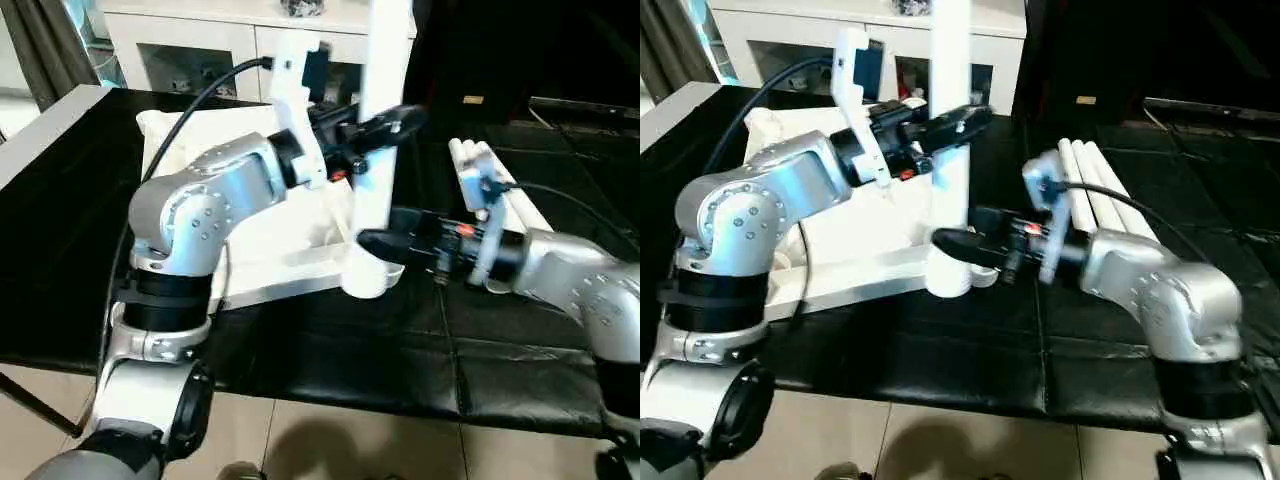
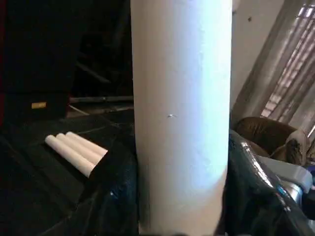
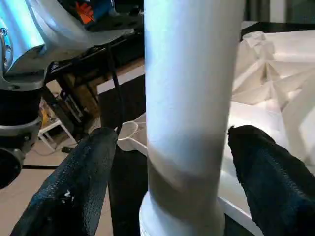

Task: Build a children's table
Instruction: Pick table leg

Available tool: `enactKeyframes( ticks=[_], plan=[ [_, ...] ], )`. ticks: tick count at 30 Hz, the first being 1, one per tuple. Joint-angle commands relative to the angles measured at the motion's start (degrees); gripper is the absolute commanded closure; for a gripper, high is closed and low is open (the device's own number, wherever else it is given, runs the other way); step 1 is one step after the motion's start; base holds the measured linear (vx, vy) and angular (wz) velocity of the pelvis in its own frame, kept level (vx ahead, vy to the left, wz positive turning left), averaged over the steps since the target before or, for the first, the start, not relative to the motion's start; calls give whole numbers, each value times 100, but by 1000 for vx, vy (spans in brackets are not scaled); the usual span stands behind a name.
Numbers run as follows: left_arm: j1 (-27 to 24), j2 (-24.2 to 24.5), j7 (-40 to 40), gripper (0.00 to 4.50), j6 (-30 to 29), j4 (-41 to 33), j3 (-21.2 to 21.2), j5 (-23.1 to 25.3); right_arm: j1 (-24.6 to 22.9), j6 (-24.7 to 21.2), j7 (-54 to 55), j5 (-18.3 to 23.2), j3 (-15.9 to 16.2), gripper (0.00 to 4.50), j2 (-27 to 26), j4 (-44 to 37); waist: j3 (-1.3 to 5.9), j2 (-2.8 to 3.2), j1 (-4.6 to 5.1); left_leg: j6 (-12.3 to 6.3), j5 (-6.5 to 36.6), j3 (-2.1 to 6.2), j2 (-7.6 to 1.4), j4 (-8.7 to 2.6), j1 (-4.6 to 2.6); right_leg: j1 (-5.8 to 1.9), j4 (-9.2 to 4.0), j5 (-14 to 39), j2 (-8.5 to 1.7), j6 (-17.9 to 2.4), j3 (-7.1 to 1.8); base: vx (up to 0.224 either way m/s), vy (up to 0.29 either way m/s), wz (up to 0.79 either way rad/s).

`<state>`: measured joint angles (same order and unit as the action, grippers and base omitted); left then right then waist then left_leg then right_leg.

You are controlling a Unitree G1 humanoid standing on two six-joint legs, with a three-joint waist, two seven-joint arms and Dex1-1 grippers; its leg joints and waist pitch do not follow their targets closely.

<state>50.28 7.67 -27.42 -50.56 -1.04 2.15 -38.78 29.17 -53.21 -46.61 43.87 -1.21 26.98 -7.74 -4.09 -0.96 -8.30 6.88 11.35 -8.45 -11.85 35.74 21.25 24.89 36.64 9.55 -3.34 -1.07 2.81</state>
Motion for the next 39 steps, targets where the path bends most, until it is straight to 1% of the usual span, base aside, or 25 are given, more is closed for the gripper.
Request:
enactKeyframes(
  ticks=[1, 4, 6, 8, 10, 11, 12, 13, 15, 16, 17, 18, 20, 21, 22, 23, 24, 33, 37, 39],
  plan=[
    [106, -39, -41, 267, -126, -231, -6, -216, 45, 50, -54, -77, 80, 60, -15, 87, 512, -80, -21, -157, 150, -84, 13, -333, 61, -486, -409, 1005, -310, -893, -196, 0, 0, 0],
    [91, -28, -114, 267, -187, -308, -66, -261, 47, 59, -132, -104, 158, 60, -5, 124, 513, -81, -24, -151, 159, -85, 16, -333, 63, -484, -412, 1021, -311, -897, -194, 0, 0, 0],
    [100, -17, -173, 267, -225, -312, -97, -286, 44, 43, -206, -154, 245, 60, 37, 145, 505, -81, -21, -167, 185, -89, 19, -333, 64, -482, -421, 1057, -306, -857, -196, 0, 0, 0],
    [108, -9, -211, 267, -272, -331, -119, -316, 45, 69, -259, -197, 310, 90, 79, 173, 502, -81, -26, -165, 193, -86, 20, -337, 65, -484, -428, 1128, -304, -808, -194, 0, 0, 0],
    [109, -16, -233, 267, -333, -366, -130, -356, 44, 105, -311, -257, 385, 109, 122, 205, 504, -72, -28, -156, 187, -84, 20, -335, 66, -483, -431, 1169, -309, -781, -195, 0, 0, 0],
    [111, -31, -255, 267, -377, -398, -140, -391, 40, 143, -357, -325, 459, 109, 162, 228, 509, -79, -31, -156, 182, -87, 21, -331, 63, -482, -433, 1165, -307, -774, -195, 0, 0, 0],
    [114, -38, -256, 267, -424, -424, -142, -433, 37, 161, -379, -351, 487, 123, 172, 237, 507, -75, -29, -149, 193, -85, 16, -331, 66, -478, -428, 1159, -308, -781, -193, 0, 0, 0],
    [117, -31, -271, 267, -438, -447, -162, -446, 38, 162, -397, -347, 490, 140, 170, 244, 508, -90, -27, -157, 187, -87, 21, -329, 71, -484, -427, 1136, -306, -788, -195, 0, 0, 0],
    [109, -4, -306, 268, -472, -505, -213, -465, 39, 164, -446, -338, 502, 142, 165, 240, 509, -83, -27, -176, 161, -83, 19, -329, 71, -481, -421, 1094, -302, -795, -193, 0, 0, 0],
    [103, -6, -311, 268, -485, -526, -218, -480, 37, 153, -476, -321, 509, 160, 163, 226, 509, -83, -23, -175, 169, -81, 17, -331, 69, -481, -416, 1098, -299, -797, -191, 0, 0, 0],
    [101, -12, -311, 268, -494, -533, -214, -493, 35, 146, -492, -310, 514, 160, 162, 216, 508, -80, -24, -185, 176, -84, 14, -329, 64, -478, -420, 1099, -304, -809, -193, 0, 0, 0],
    [101, -11, -328, 268, -502, -539, -216, -496, 34, 138, -506, -309, 512, 182, 157, 215, 508, -84, -29, -187, 178, -85, 16, -329, 65, -480, -422, 1122, -302, -814, -194, 0, 0, 0],
    [102, 12, -383, 268, -504, -570, -243, -492, 30, 119, -533, -296, 516, 186, 154, 212, 505, -81, -28, -189, 174, -84, 16, -331, 68, -479, -424, 1122, -302, -812, -192, 0, 0, 0],
    [103, 16, -405, 268, -505, -580, -253, -488, 28, 120, -549, -293, 522, 204, 160, 218, 507, -79, -28, -186, 190, -84, 15, -331, 62, -475, -426, 1149, -299, -801, -191, 0, 0, 0],
    [104, 17, -411, 268, -505, -583, -256, -486, 27, 122, -555, -292, 525, 216, 163, 220, 509, -93, -27, -193, 182, -88, 17, -328, 62, -476, -429, 1143, -298, -797, -192, 0, 0, 0],
    [108, 36, -448, 268, -498, -597, -278, -478, 17, 125, -581, -289, 538, 216, 174, 228, 509, -86, -31, -193, 161, -85, 16, -330, 65, -476, -423, 1125, -299, -801, -192, 0, 0, 0],
    [114, 66, -508, 268, -489, -623, -307, -476, -2, 129, -623, -294, 549, 235, 179, 239, 505, -84, -30, -190, 179, -86, 18, -331, 67, -476, -427, 1173, -299, -775, -191, 0, 0, 0],
    [151, 36, -572, 268, -577, -742, -352, -606, -57, 102, -636, -286, 557, 251, 115, 242, 509, -77, -29, -174, 165, -83, 16, -331, 66, -479, -420, 1135, -302, -793, -192, 0, 0, 0],
    [175, -44, -501, 268, -623, -756, -285, -702, -83, 92, -593, -276, 544, 251, 60, 243, 511, -77, -30, -176, 158, -83, 15, -329, 65, -477, -417, 1093, -299, -819, -193, 0, 0, 0],
    [185, -178, -372, 268, -686, -766, -127, -870, -107, 97, -529, -255, 503, 252, -7, 262, 511, -71, -25, -175, 169, -86, 17, -324, 67, -478, -413, 1063, -300, -854, -192, 0, 0, 0]
  ],
)
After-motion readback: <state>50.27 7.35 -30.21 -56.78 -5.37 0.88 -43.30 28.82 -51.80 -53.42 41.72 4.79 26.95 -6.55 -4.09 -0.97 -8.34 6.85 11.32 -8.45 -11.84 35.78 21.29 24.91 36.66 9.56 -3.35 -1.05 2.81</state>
